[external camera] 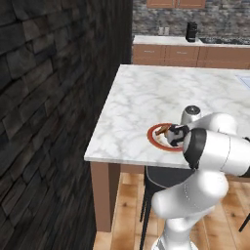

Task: Take the cheese, chicken drumstick, and corn from the fridge and place them on the plate on the dining counter to create an appetizer plate.

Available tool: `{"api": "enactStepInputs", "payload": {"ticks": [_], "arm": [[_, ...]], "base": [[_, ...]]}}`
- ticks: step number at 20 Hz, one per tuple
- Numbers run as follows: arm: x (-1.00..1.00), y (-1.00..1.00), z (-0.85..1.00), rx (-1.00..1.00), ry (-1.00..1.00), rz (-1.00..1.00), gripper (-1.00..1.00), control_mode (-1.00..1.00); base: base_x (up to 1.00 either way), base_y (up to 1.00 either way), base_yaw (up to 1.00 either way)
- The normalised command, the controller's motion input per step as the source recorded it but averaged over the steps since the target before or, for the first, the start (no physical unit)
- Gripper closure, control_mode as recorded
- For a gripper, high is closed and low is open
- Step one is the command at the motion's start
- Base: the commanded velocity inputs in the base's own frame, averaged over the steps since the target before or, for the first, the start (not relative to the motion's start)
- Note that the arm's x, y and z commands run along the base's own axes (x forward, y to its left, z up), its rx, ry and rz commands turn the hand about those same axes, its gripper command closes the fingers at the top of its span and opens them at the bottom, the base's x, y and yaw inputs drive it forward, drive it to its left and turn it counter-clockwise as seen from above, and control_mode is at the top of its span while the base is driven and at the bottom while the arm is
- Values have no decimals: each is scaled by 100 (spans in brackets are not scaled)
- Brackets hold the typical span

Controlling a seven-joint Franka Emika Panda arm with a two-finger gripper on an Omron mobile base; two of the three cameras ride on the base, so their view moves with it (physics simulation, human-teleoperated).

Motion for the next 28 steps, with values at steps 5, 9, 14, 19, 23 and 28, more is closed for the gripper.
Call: {"api": "enactStepInputs", "payload": {"ticks": [5,9,14,19,23,28], "arm": [[34,-21,-35,0,0,0,100,-100],[13,-5,-8,0,4,0,-100,-100],[0,0,7,0,7,-1,-100,-100],[-35,0,54,0,3,-4,-100,-100],[-85,-2,79,0,-3,-4,-100,-100],[-100,0,82,0,-29,0,-100,-100]], "base": [[0,0,0],[0,0,0],[0,0,0],[0,0,0],[0,0,0],[0,0,0]]}}
